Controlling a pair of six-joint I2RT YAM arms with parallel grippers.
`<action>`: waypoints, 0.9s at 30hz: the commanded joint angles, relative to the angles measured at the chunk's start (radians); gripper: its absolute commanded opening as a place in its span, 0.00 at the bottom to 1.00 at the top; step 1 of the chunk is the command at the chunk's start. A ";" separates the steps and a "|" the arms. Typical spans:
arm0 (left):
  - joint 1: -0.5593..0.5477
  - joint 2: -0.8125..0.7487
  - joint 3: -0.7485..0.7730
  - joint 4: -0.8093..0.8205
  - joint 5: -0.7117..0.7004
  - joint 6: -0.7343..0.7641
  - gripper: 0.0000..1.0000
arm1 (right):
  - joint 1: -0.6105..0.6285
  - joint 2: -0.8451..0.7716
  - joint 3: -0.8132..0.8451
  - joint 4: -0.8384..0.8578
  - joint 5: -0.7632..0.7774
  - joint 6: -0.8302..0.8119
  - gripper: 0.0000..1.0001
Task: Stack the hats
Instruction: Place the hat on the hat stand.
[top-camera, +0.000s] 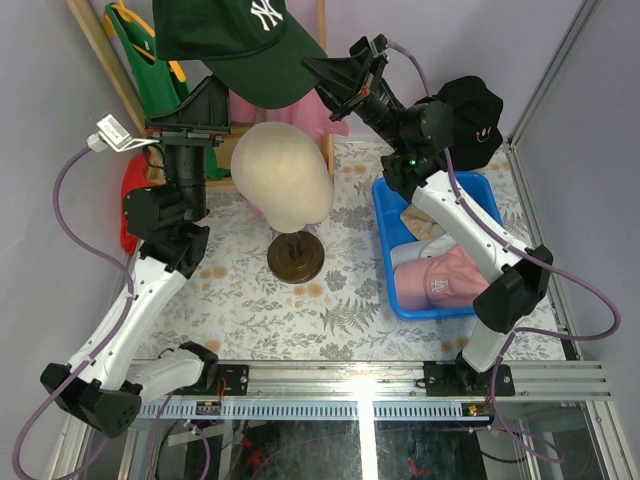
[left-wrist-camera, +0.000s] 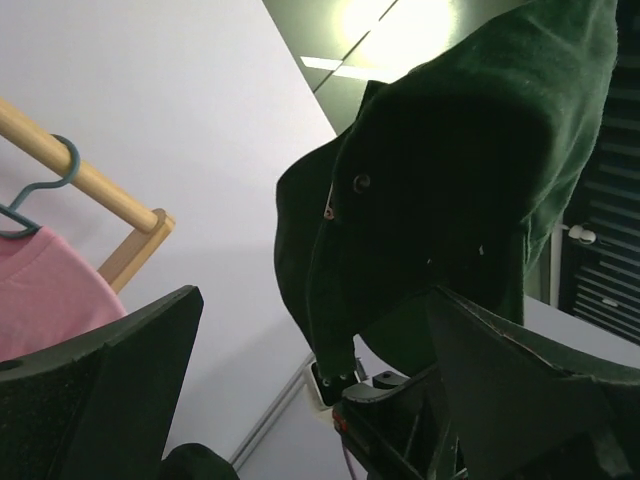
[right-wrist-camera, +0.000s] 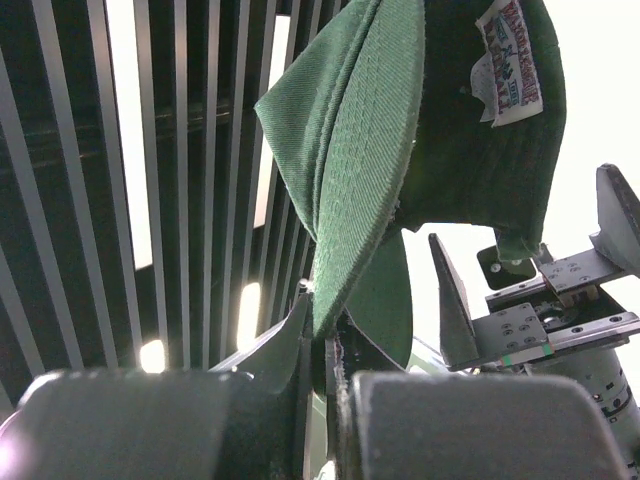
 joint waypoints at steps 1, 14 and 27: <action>0.048 0.016 -0.002 0.061 0.126 -0.090 0.94 | 0.027 -0.005 0.059 0.087 -0.016 0.022 0.00; 0.177 0.121 0.005 0.189 0.271 -0.280 0.52 | 0.106 0.024 0.092 0.064 -0.026 0.013 0.00; 0.232 0.013 0.012 -0.055 0.058 -0.153 0.00 | 0.084 -0.040 -0.008 0.053 -0.049 -0.003 0.00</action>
